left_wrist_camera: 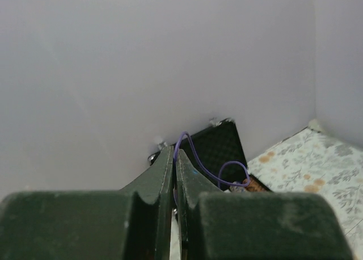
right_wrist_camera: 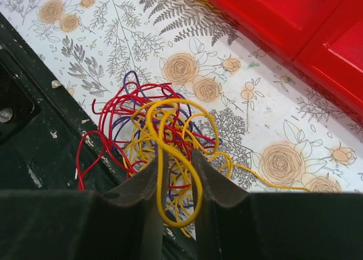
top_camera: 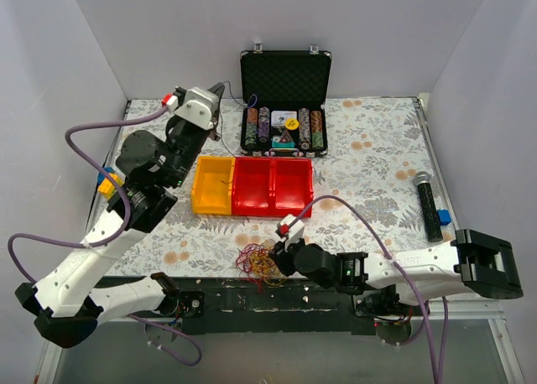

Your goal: Untangle the cables

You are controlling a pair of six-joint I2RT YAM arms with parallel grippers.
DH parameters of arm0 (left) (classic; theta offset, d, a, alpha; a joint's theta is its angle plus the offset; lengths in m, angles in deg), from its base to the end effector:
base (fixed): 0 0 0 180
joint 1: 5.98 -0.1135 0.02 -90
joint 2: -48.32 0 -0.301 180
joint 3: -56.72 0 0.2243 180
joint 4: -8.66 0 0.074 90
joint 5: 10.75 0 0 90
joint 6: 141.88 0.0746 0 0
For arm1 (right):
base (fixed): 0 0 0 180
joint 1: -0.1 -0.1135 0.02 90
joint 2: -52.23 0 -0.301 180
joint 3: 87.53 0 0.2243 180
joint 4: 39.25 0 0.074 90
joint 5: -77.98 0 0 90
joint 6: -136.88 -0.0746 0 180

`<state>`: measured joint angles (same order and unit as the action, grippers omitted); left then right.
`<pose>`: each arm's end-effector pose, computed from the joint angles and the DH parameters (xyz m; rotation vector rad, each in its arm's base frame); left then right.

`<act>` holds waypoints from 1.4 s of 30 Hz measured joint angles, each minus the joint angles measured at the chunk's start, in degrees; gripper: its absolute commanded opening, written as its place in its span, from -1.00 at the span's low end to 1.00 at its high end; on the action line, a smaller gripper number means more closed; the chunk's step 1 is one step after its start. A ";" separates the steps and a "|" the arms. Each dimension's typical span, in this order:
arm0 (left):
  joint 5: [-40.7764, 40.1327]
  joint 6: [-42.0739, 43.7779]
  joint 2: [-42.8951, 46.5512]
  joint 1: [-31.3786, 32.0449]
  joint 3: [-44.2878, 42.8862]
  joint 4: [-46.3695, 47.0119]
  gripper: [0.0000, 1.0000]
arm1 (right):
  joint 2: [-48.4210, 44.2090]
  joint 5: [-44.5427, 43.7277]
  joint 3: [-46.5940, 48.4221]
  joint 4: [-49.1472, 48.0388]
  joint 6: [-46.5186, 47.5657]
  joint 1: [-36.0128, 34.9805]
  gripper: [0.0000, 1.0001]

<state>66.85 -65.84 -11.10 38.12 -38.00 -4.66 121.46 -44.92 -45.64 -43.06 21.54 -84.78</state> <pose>0.1448 -0.1180 0.5572 0.1270 1.2243 -0.7585 0.0616 0.2332 0.2374 -0.6389 1.8745 0.7166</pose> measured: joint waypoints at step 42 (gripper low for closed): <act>-12.07 -1.75 2.19 -14.60 23.26 9.90 -1.00 | -12.94 -2.32 -4.70 10.67 -4.94 -0.07 -0.51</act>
<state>54.78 -67.59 -8.91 23.51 -14.74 5.24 108.52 -47.24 -50.34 -32.40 16.60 -84.85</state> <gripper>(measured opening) 0.013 0.242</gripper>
